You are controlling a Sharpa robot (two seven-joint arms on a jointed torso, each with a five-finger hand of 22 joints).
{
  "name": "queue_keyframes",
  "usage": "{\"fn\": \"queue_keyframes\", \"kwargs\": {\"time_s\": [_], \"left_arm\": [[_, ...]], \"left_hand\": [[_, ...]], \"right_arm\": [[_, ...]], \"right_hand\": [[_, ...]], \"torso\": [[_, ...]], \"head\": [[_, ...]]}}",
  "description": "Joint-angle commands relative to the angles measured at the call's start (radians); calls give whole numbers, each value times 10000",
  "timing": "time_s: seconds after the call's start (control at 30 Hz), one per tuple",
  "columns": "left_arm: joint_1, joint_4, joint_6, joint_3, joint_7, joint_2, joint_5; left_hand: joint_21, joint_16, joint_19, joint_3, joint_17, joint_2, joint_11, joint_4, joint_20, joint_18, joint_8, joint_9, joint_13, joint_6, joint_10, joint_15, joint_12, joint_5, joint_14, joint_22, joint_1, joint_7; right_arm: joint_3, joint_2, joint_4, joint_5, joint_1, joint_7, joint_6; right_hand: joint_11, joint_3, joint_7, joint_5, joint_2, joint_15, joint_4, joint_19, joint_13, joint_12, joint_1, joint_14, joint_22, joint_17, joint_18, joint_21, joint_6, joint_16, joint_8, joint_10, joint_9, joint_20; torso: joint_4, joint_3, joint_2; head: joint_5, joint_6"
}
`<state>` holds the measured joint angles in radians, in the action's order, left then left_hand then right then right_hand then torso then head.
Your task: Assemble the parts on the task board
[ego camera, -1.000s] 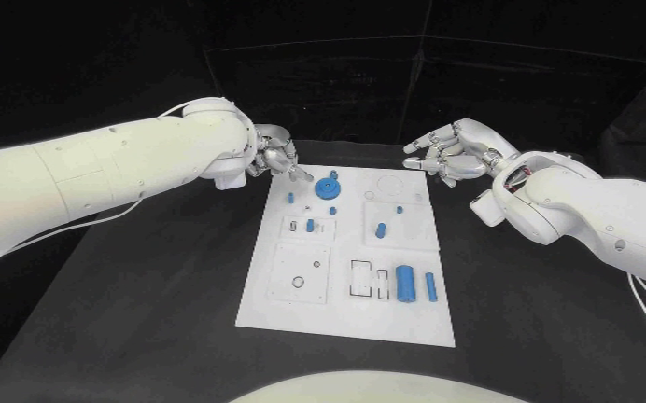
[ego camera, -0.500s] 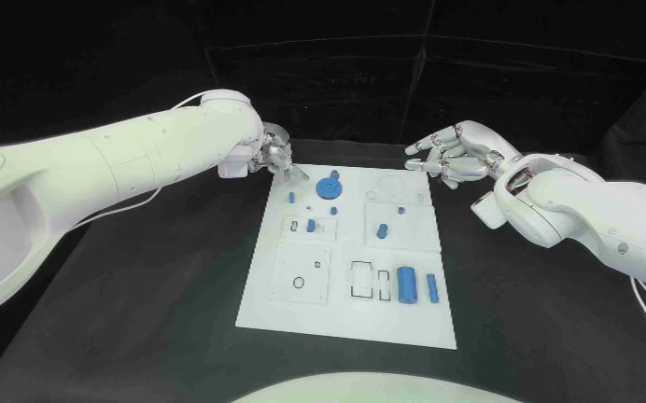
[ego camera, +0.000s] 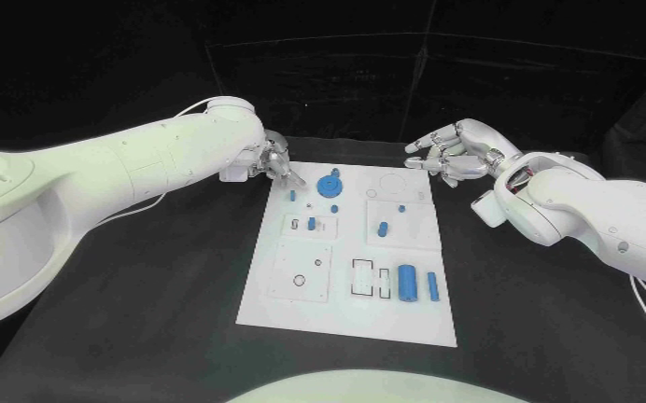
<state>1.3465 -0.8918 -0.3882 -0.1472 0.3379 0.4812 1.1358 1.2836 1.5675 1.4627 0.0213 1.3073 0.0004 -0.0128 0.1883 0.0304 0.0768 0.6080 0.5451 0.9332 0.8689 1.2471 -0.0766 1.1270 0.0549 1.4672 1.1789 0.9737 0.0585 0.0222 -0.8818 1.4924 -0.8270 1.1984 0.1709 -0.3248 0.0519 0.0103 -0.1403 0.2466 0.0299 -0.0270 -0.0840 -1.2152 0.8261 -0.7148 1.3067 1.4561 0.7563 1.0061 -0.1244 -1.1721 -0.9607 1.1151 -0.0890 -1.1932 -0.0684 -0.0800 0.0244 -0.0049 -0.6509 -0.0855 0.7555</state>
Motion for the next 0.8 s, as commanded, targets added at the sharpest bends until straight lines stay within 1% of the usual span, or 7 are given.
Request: {"fn": "queue_keyframes", "kwargs": {"time_s": [0.03, 0.23, 0.33, 0.4, 0.6, 0.67, 0.8], "left_arm": [[-23, 68, -189, 3, 18, -41, 124], [-88, 101, -253, 4, 21, -84, 124], [-109, 91, -281, 4, 23, -98, 124], [-122, 83, -301, 4, 25, -108, 124], [-150, 49, -293, 3, 28, -114, 120], [-155, 29, -283, 3, 28, -108, 119], [-162, -9, -295, 3, 27, -107, 107]], "left_hand": [[45, 33, 70, -64, 2635, 92, -1, -13, -19, 11, 65, 11, 6, 85, 75, -16, 36, -35, 1036, 7, -7, 18], [66, 33, 77, -105, 2635, 145, -14, -31, -30, 5, 99, 40, 18, 91, 86, -27, 53, -34, 1036, 39, 96, 4], [69, 33, 77, -123, 2635, 169, -19, -44, -35, 4, 115, 54, 19, 94, 89, -31, 58, -33, 1036, 45, 148, -1], [70, 33, 77, -130, 2635, 187, -22, -51, -37, 4, 124, 61, 22, 96, 92, -34, 62, -32, 1036, 48, 178, -5], [71, 33, 76, -145, 2635, 233, -28, -67, -43, 4, 141, 78, 25, 96, 97, -39, 69, -32, 1036, 53, 246, -11], [70, 33, 75, -153, 2635, 267, -31, -81, -46, 4, 150, 88, 16, 92, 95, -42, 66, -31, 1036, 54, 296, -13], [68, 33, 73, -154, 2635, 334, -36, -113, -52, 4, 167, 106, 19, 89, 101, -47, 74, -31, 1036, 55, 393, -19]], "right_arm": [[-6, 9, 4, 41, 17, 106, -45], [-6, 12, 6, 41, 17, 106, -56], [-6, 15, 8, 41, 17, 105, -59], [-6, 17, 7, 41, 17, 105, -59], [-6, 20, 6, 41, 17, 106, -63], [-6, 20, 4, 41, 17, 105, -63], [-6, 22, -2, 41, 17, 104, -63]], "right_hand": [[-6, 32, -12, 23, -35, 9, 6, 4, -9, 33, -100, 38, -15, -6, -201, 35, 55, -52, 20, 9, 9, -9], [-8, 30, -11, 39, -47, 8, 8, 4, -10, 31, -87, 40, -27, -8, -203, 44, 56, -60, 20, 10, 8, -9], [-8, 30, -11, 41, -49, 8, 9, 5, -10, 31, -85, 40, -28, -9, -204, 45, 57, -61, 20, 10, 8, -9], [-8, 30, -11, 41, -49, 8, 9, 5, -10, 31, -85, 40, -28, -9, -204, 45, 57, -61, 20, 10, 8, -9], [-7, 30, -11, 49, -55, 7, 7, 3, -9, 29, -83, 42, -29, 0, -204, 47, 57, -56, 20, 9, 8, -9], [-7, 32, -11, 54, -62, 8, 2, 3, -9, 28, -86, 43, -32, -3, -204, 50, 56, -61, 20, 9, 8, -9], [-7, 32, -11, 54, -62, 8, 1, 3, -9, 28, -87, 43, -33, -3, -204, 50, 56, -61, 20, 9, 8, -9]], "torso": [[-1, 2, 0], [6, 9, -1], [7, 6, -4], [7, 6, 8], [3, 8, 4], [5, 4, 8], [9, 7, 9]], "head": [[5, 4], [6, 37], [13, 32], [10, 50], [19, 57], [31, 63], [45, 67]]}}
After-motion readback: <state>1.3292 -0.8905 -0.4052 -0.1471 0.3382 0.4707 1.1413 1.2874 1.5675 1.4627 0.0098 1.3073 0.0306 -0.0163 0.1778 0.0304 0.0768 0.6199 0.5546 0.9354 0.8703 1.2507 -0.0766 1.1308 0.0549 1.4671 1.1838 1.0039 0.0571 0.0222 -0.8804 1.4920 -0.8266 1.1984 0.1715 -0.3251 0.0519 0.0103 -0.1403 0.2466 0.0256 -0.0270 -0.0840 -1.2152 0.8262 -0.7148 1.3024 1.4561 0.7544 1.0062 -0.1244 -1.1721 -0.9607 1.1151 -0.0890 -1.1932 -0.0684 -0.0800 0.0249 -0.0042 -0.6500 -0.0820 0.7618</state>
